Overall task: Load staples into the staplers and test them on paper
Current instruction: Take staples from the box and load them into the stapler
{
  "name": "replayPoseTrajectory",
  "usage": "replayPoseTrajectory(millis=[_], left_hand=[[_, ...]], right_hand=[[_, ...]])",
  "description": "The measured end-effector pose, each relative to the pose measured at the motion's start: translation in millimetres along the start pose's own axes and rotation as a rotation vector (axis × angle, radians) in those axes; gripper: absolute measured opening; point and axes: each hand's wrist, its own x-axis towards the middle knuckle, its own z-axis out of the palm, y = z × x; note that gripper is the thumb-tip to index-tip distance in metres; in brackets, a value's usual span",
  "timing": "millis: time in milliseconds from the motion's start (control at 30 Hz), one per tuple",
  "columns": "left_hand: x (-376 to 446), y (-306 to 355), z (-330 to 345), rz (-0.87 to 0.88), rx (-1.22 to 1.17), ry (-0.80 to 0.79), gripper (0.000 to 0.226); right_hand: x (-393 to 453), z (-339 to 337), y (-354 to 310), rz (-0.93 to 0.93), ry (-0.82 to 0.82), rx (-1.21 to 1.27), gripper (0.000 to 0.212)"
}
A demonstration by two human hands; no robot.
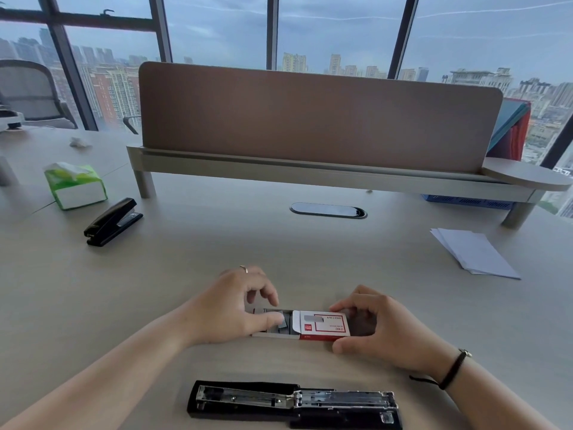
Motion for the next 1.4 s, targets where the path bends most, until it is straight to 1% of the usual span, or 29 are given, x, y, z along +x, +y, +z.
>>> replayPoseTrajectory(millis=[167, 267, 400, 500, 600, 767, 900, 1000, 1167, 1267, 1400], left_hand=[[2, 10, 4, -0.031, 0.082, -0.034, 0.025], [2, 14, 6, -0.048, 0.087, -0.040, 0.022], [1, 18, 8, -0.088, 0.138, -0.048, 0.031], [2, 26, 7, -0.092, 0.224, -0.056, 0.032], [2, 35, 4, -0.103, 0.324, -0.045, 0.030], [-2, 45, 4, -0.078, 0.409, 0.015, 0.029], [-5, 40, 2, -0.057, 0.355, 0.049, 0.029], [-7, 35, -5, -0.054, 0.251, 0.055, 0.026], [-13, 36, -14, -0.012, 0.065, 0.030, 0.008], [-18, 41, -17, 0.014, 0.002, 0.037, 0.012], [-25, 54, -16, 0.037, -0.094, -0.005, 0.025]], right_hand=[[2, 3, -3, -0.014, 0.022, -0.016, 0.053], [2, 4, -3, -0.017, 0.026, -0.019, 0.051], [2, 4, -3, -0.021, 0.025, -0.028, 0.050], [3, 4, -2, -0.023, 0.030, -0.033, 0.051], [3, 5, -1, -0.021, 0.030, -0.039, 0.051], [3, 5, -1, -0.023, 0.039, -0.050, 0.048], [3, 4, -1, -0.019, 0.036, -0.057, 0.049], [2, 4, -2, -0.019, 0.035, -0.057, 0.050], [0, 4, -3, -0.014, 0.031, -0.042, 0.052], [-1, 2, -3, -0.014, 0.013, -0.017, 0.061], [-3, -5, -7, -0.030, 0.026, 0.005, 0.068]])
